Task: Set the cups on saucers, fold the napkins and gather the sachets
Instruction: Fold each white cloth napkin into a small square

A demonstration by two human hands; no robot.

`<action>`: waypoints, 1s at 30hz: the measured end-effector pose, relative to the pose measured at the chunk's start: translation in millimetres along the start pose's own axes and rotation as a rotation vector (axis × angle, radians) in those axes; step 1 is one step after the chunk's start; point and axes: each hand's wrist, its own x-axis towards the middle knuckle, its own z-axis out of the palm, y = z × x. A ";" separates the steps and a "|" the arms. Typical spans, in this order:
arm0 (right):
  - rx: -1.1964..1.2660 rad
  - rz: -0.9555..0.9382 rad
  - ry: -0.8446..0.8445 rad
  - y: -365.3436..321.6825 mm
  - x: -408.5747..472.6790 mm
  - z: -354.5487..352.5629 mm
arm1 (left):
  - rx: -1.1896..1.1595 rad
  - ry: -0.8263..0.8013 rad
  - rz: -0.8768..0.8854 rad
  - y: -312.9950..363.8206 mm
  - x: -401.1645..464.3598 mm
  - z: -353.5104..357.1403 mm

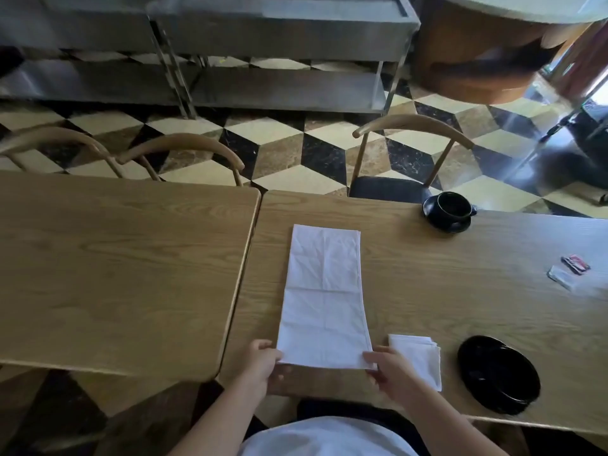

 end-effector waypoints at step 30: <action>-0.446 -0.381 -0.005 -242.1 142.4 -11.6 | 0.330 0.048 0.365 234.1 148.6 77.5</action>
